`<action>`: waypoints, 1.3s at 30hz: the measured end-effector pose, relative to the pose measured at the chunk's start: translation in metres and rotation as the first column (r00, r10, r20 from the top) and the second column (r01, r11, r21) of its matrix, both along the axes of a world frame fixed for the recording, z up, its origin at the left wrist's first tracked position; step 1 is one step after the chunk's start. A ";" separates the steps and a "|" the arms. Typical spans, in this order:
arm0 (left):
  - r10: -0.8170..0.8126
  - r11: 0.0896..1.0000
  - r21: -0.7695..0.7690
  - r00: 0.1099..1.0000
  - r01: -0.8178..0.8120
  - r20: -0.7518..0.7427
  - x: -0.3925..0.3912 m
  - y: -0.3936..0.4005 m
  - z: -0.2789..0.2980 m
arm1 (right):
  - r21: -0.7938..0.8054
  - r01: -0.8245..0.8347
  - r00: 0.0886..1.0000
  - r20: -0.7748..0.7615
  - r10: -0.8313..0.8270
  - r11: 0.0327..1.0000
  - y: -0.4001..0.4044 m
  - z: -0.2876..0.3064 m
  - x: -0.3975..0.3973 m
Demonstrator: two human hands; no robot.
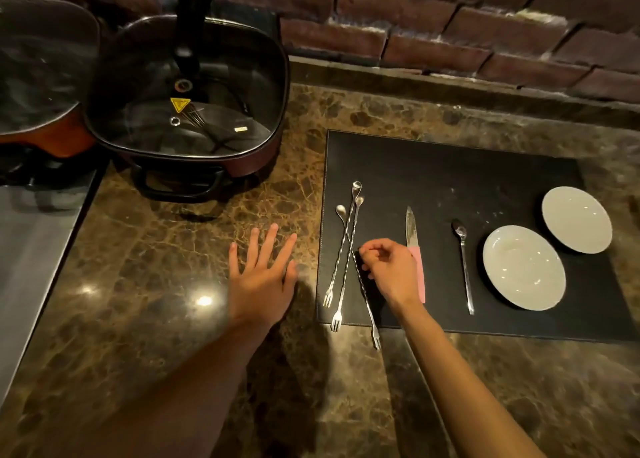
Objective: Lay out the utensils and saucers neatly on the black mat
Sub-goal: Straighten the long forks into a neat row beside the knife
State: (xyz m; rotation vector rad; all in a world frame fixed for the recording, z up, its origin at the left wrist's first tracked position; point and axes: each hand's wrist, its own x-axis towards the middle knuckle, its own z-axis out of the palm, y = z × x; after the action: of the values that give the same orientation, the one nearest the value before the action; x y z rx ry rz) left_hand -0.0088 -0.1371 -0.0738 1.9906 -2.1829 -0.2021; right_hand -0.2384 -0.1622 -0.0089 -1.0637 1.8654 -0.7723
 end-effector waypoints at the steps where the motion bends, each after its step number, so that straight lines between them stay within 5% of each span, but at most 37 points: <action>1: 0.002 1.000 -0.030 1.000 -0.002 0.009 0.000 0.001 -0.001 | 0.006 -0.017 1.000 -0.025 0.017 1.000 -0.007 0.000 0.001; 15: 0.019 0.999 0.042 1.000 -0.018 -0.007 0.001 -0.003 -0.006 | 0.166 -0.061 0.985 -0.147 0.086 0.984 -0.057 0.000 0.008; 24: 0.024 0.999 0.048 0.999 -0.023 -0.020 0.000 -0.003 -0.004 | 0.230 -0.111 0.991 -0.053 0.126 0.967 -0.035 0.004 -0.006; 33: 0.024 1.000 0.016 1.000 -0.024 -0.006 -0.001 -0.004 -0.006 | 0.259 -0.262 0.815 -0.457 0.357 0.930 -0.010 0.011 0.014; 39: 0.025 1.000 -0.018 1.000 -0.025 -0.005 -0.001 -0.003 -0.005 | 0.321 -0.276 0.688 -0.593 0.419 0.906 -0.009 0.014 0.019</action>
State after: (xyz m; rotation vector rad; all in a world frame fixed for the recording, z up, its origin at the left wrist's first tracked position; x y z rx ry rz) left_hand -0.0094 -0.1396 -0.0784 2.0042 -2.1482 -0.1834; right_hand -0.2191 -0.1717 0.0055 -1.6322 2.1334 0.0609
